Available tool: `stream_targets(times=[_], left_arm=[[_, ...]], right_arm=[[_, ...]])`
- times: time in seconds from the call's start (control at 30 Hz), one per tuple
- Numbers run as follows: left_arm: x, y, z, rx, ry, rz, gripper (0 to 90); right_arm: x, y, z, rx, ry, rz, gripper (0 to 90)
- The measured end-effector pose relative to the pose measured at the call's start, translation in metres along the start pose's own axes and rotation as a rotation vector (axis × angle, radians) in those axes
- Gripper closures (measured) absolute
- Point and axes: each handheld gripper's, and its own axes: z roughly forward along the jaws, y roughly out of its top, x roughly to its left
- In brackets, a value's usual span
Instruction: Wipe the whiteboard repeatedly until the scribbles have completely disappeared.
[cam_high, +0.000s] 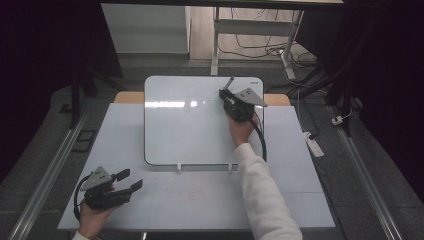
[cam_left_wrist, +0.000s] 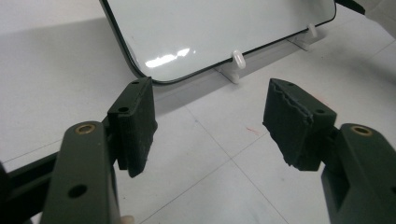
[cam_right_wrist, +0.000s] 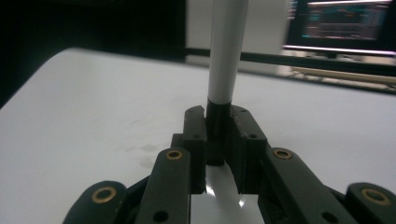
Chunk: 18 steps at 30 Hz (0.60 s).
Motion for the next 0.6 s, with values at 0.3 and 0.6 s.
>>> stream_targets(times=[0.3, 0.6], left_arm=[[0.001, 0.000, -0.001, -0.005, 0.004, -0.005, 34.8], [0.000, 0.000, -0.002, -0.009, 0.004, -0.002, 35.0]], right_arm=[[-0.008, 0.007, 0.004, -0.014, -0.044, 0.033, 77.5], [0.023, 0.002, 0.014, 0.022, 0.057, -0.017, 77.5]])
